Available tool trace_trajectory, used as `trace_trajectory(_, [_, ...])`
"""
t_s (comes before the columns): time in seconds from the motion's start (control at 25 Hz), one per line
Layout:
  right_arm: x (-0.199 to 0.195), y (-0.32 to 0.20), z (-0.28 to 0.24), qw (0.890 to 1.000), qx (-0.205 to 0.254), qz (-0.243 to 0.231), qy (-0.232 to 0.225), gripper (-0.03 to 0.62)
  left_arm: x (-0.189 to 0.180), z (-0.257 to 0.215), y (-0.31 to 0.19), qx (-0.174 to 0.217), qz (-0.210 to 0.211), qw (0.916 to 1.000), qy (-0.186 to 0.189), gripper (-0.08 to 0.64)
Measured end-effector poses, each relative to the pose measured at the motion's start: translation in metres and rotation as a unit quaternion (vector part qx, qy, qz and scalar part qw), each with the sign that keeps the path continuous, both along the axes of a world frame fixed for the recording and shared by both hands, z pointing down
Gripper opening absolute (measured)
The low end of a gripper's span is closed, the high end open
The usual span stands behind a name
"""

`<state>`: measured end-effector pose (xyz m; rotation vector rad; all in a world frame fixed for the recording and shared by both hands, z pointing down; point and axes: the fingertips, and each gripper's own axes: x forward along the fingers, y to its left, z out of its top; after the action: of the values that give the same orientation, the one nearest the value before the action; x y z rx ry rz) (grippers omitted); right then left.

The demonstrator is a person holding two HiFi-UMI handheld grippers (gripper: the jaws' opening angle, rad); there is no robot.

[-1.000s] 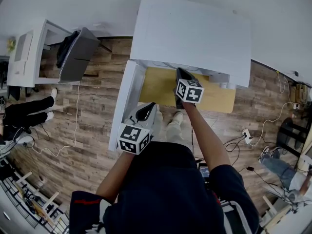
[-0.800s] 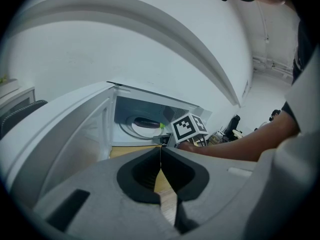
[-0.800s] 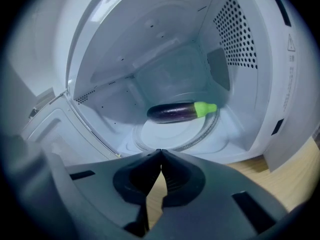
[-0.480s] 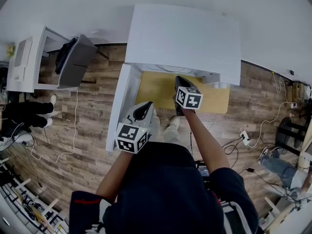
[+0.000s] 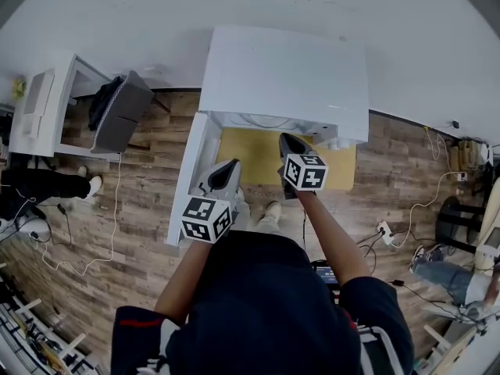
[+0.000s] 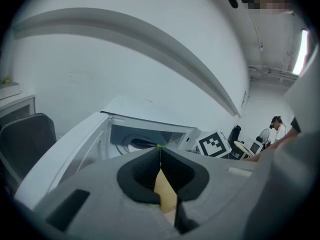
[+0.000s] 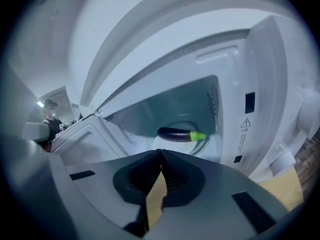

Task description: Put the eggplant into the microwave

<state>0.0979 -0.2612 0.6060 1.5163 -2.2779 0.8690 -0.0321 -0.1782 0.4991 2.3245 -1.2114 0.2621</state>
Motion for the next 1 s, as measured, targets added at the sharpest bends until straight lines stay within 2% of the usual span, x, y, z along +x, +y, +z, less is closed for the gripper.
trace_trajectory(0.48, [-0.015, 0.017, -0.118, 0.993, 0.102, -0.056, -0.015, 0.012, -0.011, -0.041, -0.016, 0.065, -0.009, 0.9978, -0.01, 0.017])
trace_trajectory(0.6, [-0.019, 0.018, -0.157, 0.987, 0.143, -0.069, -0.01, 0.012, -0.015, -0.054, -0.022, 0.088, -0.009, 0.9958, -0.021, 0.017])
trace_trajectory(0.76, [-0.026, 0.019, -0.201, 0.976, 0.198, -0.094, 0.011, 0.012, -0.015, -0.08, -0.031, 0.122, -0.012, 0.9923, -0.016, 0.017])
trace_trajectory(1.0, [-0.037, 0.023, -0.257, 0.964, 0.246, -0.102, -0.002, 0.012, -0.021, -0.126, -0.038, 0.188, -0.004, 0.9816, -0.03, 0.017])
